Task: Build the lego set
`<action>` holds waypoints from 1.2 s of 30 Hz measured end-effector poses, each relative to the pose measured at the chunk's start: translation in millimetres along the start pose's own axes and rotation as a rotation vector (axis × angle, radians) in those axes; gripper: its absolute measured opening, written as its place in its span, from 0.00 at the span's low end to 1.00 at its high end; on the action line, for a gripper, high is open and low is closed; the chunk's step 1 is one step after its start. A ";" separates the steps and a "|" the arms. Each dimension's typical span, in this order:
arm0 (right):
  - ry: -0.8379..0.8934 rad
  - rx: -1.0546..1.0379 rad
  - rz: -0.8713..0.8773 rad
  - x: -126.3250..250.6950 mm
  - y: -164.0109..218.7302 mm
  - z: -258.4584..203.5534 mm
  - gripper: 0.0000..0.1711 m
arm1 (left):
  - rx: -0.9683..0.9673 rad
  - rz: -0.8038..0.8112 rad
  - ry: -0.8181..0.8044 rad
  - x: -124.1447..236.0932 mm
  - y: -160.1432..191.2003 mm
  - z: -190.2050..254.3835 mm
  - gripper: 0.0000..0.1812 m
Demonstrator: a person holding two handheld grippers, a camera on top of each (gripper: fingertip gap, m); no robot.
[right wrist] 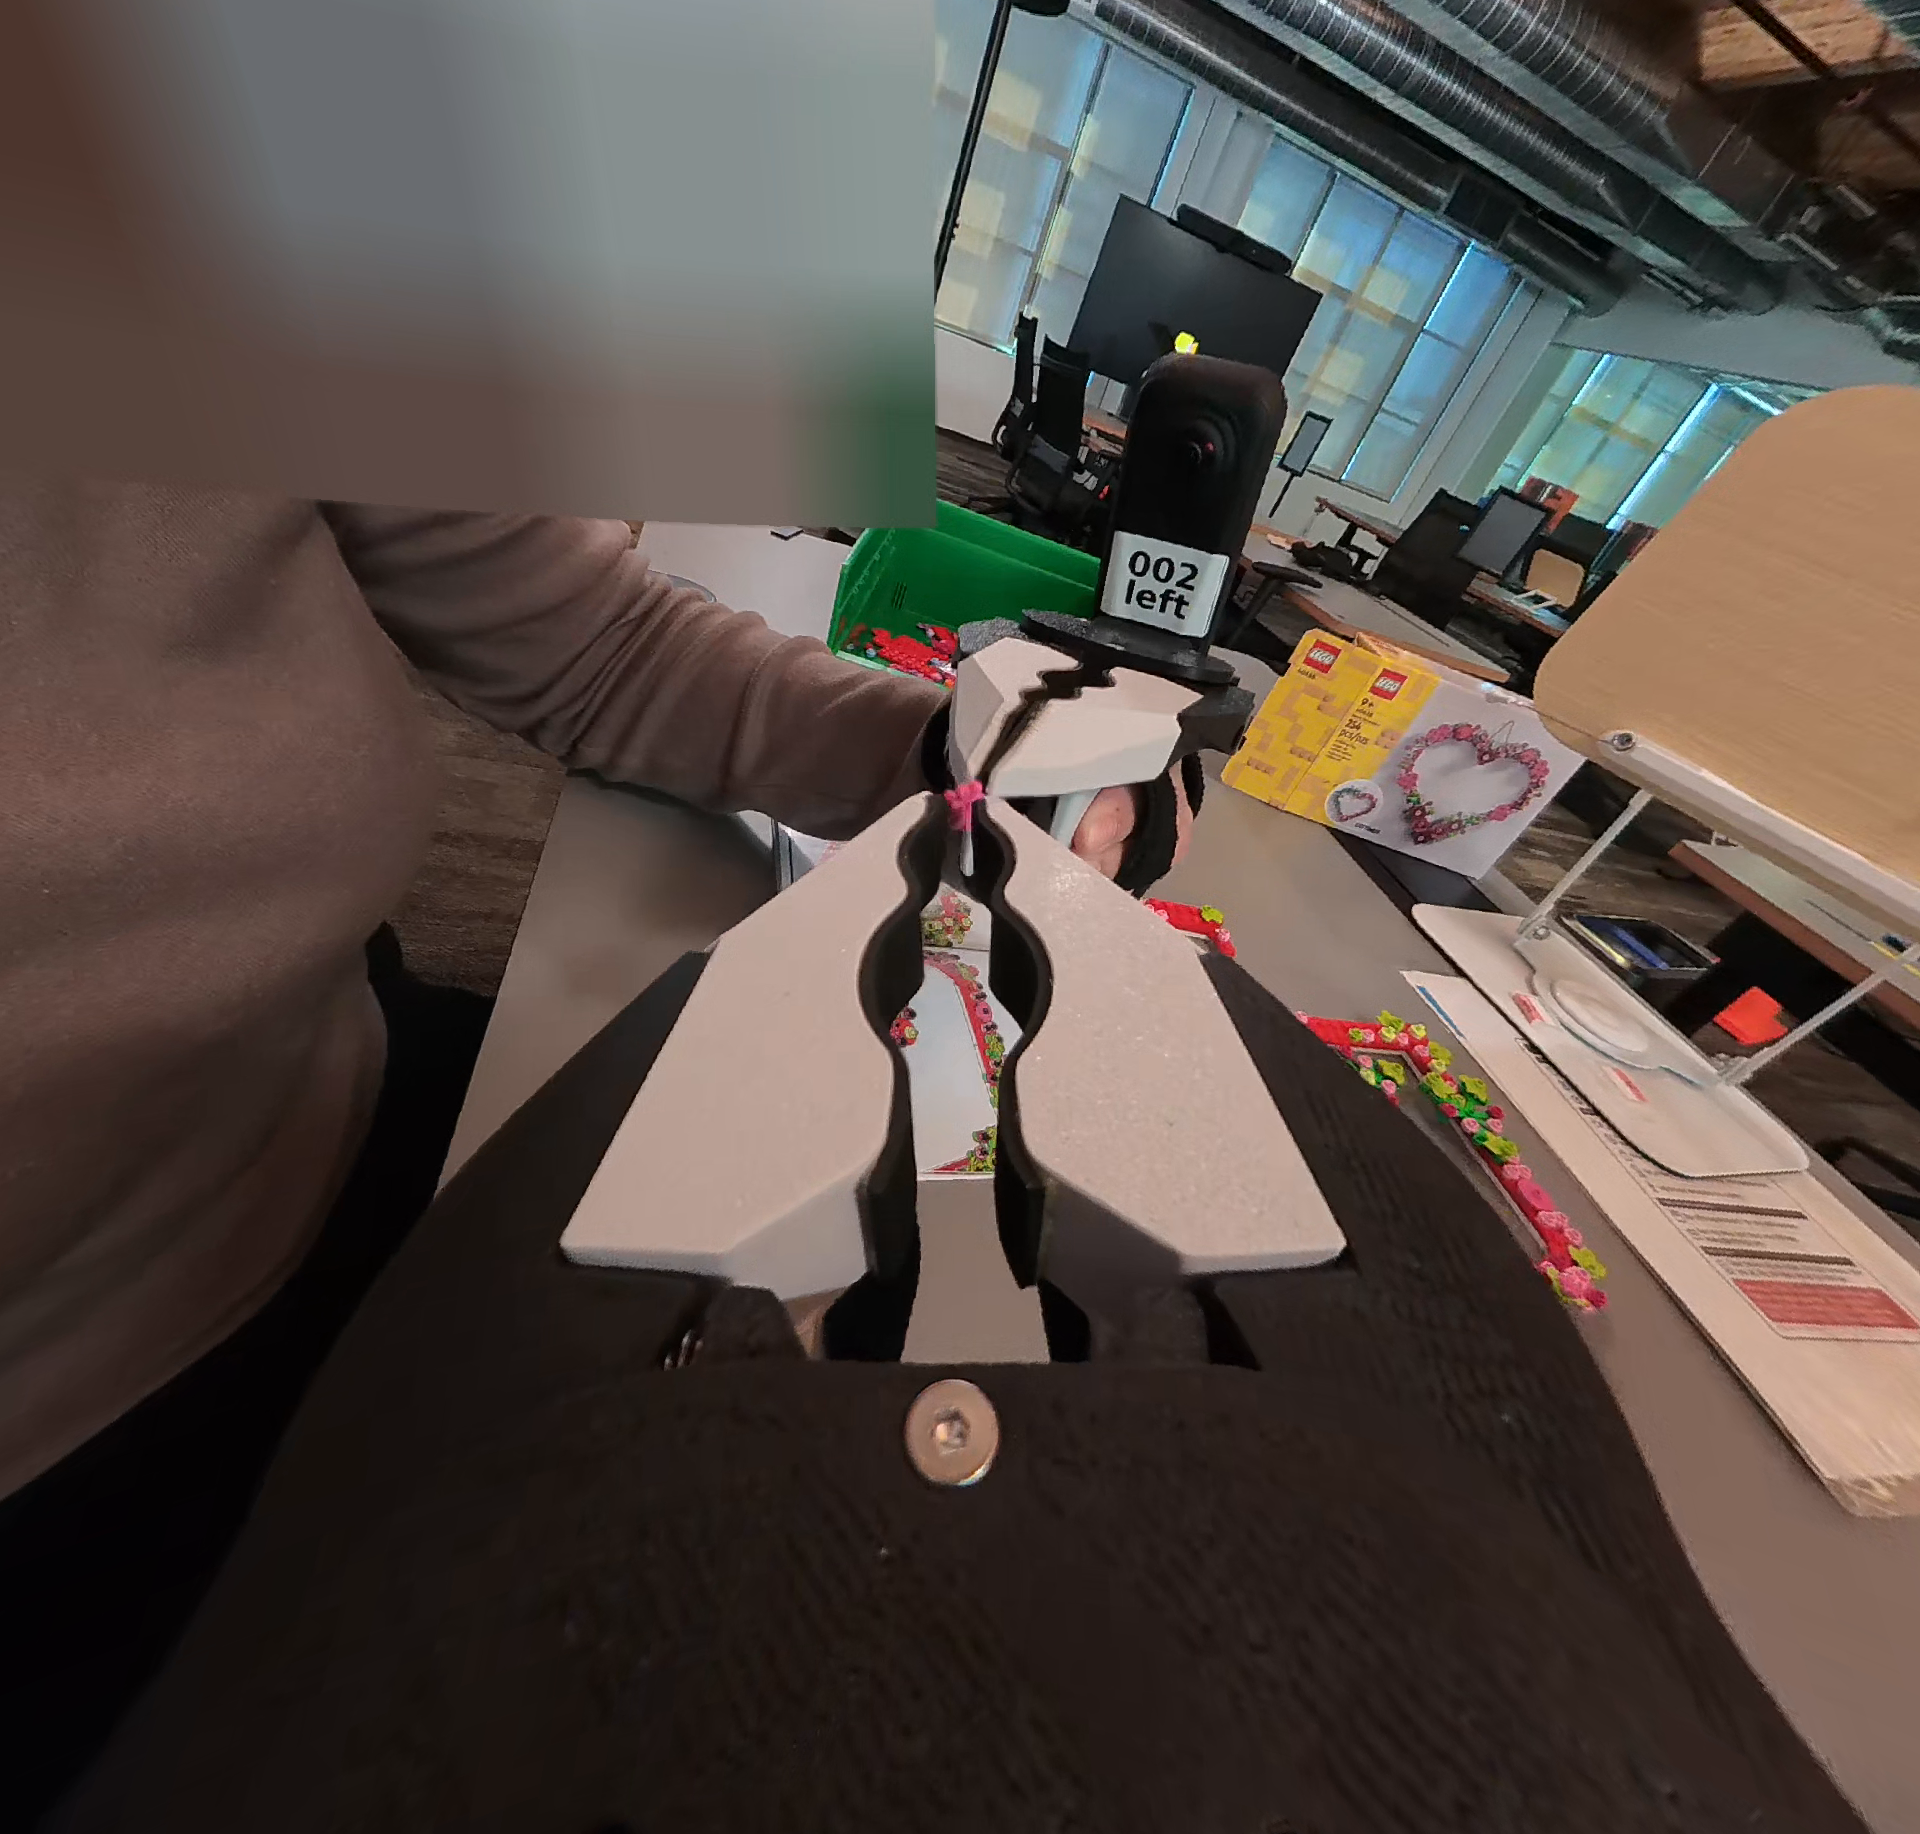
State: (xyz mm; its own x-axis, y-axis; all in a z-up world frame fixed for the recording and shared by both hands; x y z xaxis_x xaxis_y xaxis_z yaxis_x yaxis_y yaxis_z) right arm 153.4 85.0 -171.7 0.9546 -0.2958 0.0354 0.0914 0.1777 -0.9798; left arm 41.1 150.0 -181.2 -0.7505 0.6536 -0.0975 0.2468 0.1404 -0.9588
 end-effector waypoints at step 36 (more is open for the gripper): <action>0.358 0.044 -0.270 5.6 92.4 50.3 0.00 | 0.283 -0.919 -0.366 56.5 134.5 -41.7 0.23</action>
State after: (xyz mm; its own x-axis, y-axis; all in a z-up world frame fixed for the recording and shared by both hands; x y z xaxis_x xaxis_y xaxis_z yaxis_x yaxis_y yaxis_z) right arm 181.5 146.9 -252.2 0.7373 -0.6420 0.2104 0.3431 0.0875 -0.9352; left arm 57.4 236.8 -304.5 -0.7287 0.1091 0.6761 -0.6354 0.2605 -0.7269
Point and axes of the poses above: each gripper's, where its closed fingertips meet, x back along the fingers, y out of its underside, z = x × y across the jaws, the point moved 7 cm from there along x, back along the fingers, and after that the axes turned 7 degrees about -x, right-handed, at the moved point
